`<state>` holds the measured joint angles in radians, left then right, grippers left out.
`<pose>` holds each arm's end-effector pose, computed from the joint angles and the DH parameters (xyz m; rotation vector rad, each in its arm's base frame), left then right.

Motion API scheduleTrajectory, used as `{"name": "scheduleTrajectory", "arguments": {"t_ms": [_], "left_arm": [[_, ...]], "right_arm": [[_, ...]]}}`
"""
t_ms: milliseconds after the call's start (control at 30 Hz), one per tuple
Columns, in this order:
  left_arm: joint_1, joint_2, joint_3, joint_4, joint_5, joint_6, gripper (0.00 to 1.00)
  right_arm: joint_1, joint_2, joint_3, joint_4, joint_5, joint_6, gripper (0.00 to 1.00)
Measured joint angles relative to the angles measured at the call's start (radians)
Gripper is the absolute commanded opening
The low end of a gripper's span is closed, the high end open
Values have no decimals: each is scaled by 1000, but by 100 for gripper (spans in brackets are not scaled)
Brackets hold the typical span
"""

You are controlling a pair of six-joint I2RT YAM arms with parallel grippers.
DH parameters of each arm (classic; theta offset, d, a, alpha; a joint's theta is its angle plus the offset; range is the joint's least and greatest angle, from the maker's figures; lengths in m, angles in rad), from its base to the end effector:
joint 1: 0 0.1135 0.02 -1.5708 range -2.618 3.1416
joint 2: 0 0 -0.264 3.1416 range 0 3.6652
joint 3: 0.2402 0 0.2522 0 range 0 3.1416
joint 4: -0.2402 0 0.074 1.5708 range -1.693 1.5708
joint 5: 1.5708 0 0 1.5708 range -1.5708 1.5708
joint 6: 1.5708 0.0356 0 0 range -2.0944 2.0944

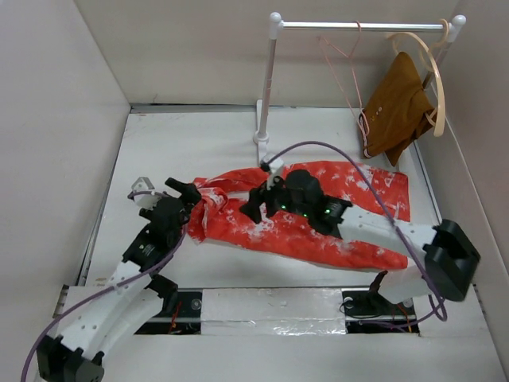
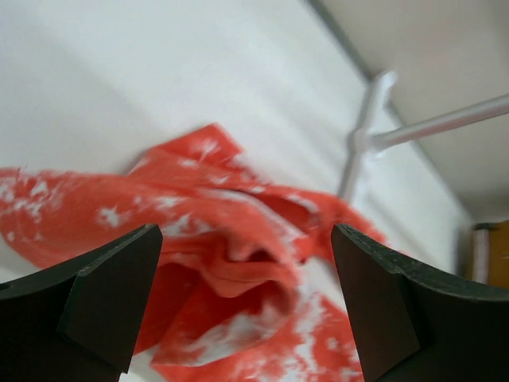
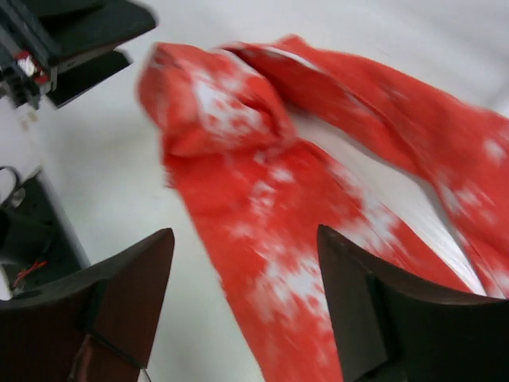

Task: Place the trousers on the hanger
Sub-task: Flatten out the trousers at the center of the board.

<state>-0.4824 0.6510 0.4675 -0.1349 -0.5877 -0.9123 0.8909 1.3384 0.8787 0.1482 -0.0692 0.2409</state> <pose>0.1511 -0.0568 0.2553 -0.7741 1.6859 -0.4214 0.1927 0.2423 0.2819 -0.6758 1.8502 0.8268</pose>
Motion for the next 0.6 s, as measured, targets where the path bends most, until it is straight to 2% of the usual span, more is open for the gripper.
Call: {"name": "scheduleTrajectory", "arguments": {"t_ms": [200,367,433,467,500,600], "left_arm": [[0,-204,72,-4,-43,14,80],[1,-206,77,-48,-56,8,82],[5,-206,77,-66,-48,5,82],[7,-206,77,-69,-44,5,81],[7,-206,77,-71,-38,5,81],[8,-190,77,-72,-26,6,79]], "right_arm": [[54,312,254,60,-79,-58,84],[67,575,501,16,-87,-90,82],[80,637,548,6,-90,-95,69],[89,657,558,1,-91,-96,56],[97,668,560,-4,-91,-101,28],[116,664,543,-13,-73,-103,0]]}}
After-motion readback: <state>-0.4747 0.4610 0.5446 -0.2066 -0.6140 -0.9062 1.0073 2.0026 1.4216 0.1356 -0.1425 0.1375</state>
